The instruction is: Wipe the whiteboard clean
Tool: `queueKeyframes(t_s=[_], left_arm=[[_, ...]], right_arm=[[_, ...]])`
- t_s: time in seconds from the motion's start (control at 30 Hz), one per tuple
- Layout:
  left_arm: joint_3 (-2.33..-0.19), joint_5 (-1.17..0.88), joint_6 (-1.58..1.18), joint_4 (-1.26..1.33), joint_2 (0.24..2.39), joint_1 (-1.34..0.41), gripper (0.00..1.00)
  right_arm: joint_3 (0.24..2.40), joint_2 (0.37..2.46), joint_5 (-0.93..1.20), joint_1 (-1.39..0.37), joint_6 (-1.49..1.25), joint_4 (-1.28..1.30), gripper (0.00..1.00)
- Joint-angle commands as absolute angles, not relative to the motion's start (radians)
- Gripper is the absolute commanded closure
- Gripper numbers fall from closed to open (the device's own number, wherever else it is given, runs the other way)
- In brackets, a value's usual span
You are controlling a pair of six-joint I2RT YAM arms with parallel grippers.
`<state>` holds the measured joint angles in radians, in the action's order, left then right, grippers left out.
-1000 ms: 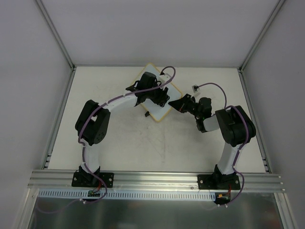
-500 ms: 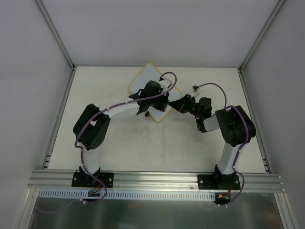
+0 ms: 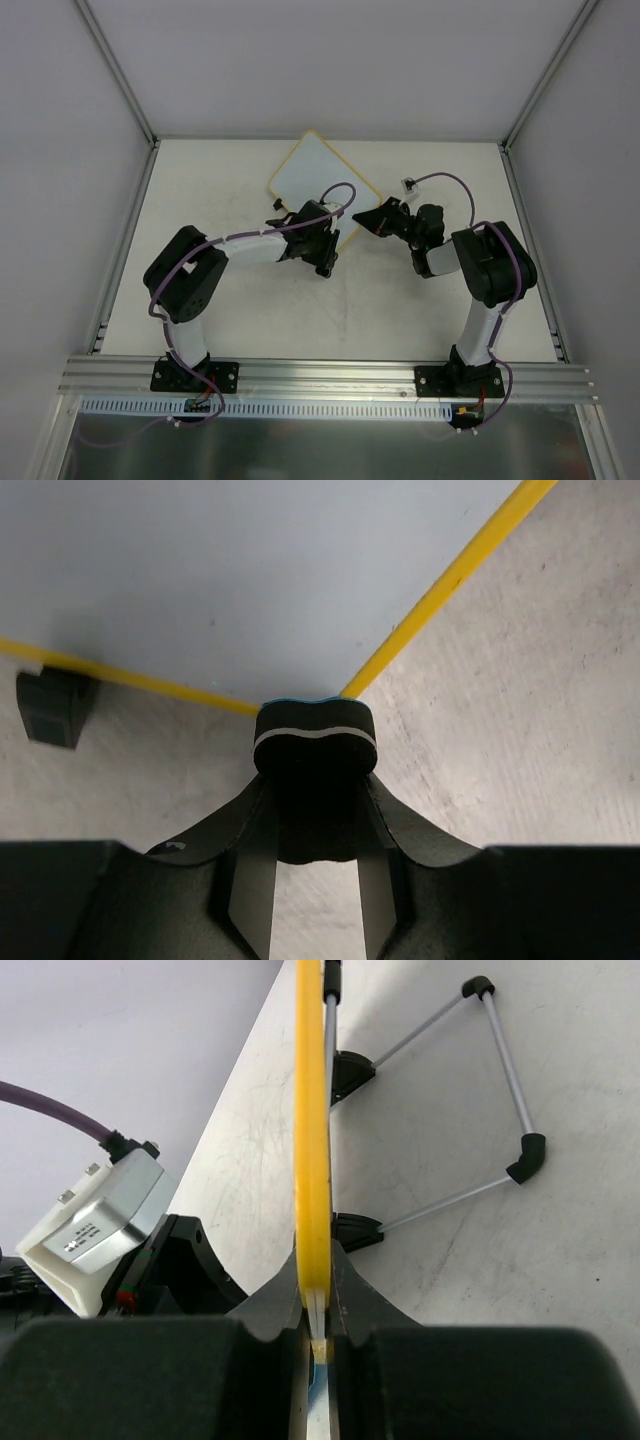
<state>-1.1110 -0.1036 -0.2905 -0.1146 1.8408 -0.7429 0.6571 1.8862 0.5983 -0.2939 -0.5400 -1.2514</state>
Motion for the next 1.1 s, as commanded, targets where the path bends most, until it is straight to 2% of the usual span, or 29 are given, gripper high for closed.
queueKeyframes(t_s=[0.0, 0.13, 0.3, 0.43, 0.53, 0.67, 0.97, 1.07], left_arm=[[-1.005, -0.095, -0.37, -0.439, 1.809, -0.765, 1.0], [-0.986, 0.026, -0.405, -0.436, 1.616, -0.761, 1.0], [-1.022, 0.052, -0.399, -0.437, 1.377, -0.703, 1.0], [-0.991, 0.046, -0.445, -0.459, 1.278, -0.602, 1.0], [-0.919, 0.026, -0.472, -0.462, 1.258, -0.493, 1.0], [-0.867, 0.074, -0.479, -0.462, 1.278, -0.431, 1.0], [-0.903, 0.025, -0.462, -0.442, 1.437, -0.33, 1.0], [-0.93, 0.035, -0.453, -0.44, 1.494, -0.325, 0.85]], right_arm=[[0.684, 1.839, 0.638, -0.321, -0.584, -1.513, 1.0], [0.684, 1.839, 0.635, -0.321, -0.584, -1.513, 1.0], [0.684, 1.839, 0.637, -0.319, -0.584, -1.513, 1.0], [0.684, 1.839, 0.637, -0.319, -0.584, -1.511, 1.0], [0.686, 1.841, 0.637, -0.319, -0.584, -1.509, 1.0], [0.693, 1.845, 0.638, -0.321, -0.589, -1.508, 1.0], [0.693, 1.836, 0.647, -0.321, -0.594, -1.508, 1.0], [0.693, 1.839, 0.649, -0.319, -0.595, -1.508, 1.0]])
